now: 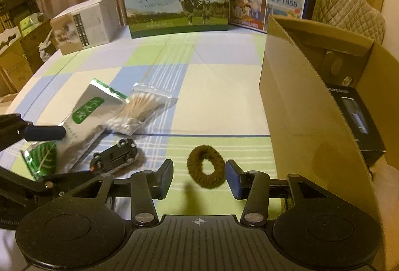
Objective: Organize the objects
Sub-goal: 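Grasp the black toy car with the left tool while the right tool grasps the brown hair tie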
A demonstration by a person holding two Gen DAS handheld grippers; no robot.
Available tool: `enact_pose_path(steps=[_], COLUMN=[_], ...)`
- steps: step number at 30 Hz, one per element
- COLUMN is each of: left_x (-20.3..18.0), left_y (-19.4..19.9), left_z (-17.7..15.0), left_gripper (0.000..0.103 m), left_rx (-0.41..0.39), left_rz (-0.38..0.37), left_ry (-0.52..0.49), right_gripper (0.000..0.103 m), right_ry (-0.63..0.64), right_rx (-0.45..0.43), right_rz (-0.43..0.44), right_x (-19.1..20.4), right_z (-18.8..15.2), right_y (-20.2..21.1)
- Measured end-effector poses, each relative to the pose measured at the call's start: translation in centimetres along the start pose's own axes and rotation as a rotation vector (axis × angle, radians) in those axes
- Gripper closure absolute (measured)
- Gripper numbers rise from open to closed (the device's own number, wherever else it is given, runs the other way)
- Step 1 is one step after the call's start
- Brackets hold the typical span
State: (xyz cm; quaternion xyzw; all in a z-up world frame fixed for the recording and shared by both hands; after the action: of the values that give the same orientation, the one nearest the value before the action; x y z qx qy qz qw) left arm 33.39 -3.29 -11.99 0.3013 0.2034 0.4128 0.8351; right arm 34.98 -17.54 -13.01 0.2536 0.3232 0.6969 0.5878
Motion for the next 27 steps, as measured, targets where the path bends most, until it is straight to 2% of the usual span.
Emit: enact_pose_path(steps=[4, 12, 15, 22, 27], left_x=[-0.4, -0.5, -0.5, 0.1, 0.4], left_y=[-1.7, -4.9, -5.4, -5.7, -5.6], left_z=[0.3, 0.1, -0.1, 0.1, 0.0], left_gripper=[0.03, 0.047, 0.058, 0.076, 0.077], left_rx=[0.019, 0.1, 0.123, 0.122, 0.121], left_rz=[-0.033, -0.038, -0.041, -0.037, -0.027], left_ry=[-0.048, -0.093, -0.088, -0.038, 0.011], right_gripper=[0.059, 0.059, 0.059, 0.059, 0.059], right_ry=[0.006, 0.015, 0.013, 0.009, 0.019], right_rx=[0.021, 0.036, 0.045, 0.055, 0.071], right_rz=[-0.01, -0.011, -0.011, 0.001, 0.0], right_x=[-0.3, -0.3, -0.3, -0.2, -0.1], right_z=[0.1, 0.3, 0.2, 0.2, 0.1], right_y=[-1.2, -2.3, -2.7, -3.2, -3.9])
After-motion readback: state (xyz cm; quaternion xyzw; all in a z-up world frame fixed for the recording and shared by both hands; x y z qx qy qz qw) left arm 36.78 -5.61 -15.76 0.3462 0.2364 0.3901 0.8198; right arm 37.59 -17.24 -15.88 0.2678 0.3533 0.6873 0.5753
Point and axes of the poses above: each gripper's, at about its wrist camera, not at the fingertips, and y roughly against the way its jaws point, x to its left, z to its top, the point moved 6 cm from there along -y, roughly the way its jaws point, and after that the axes turned 6 degrees about -z, right-handed, at the moved point
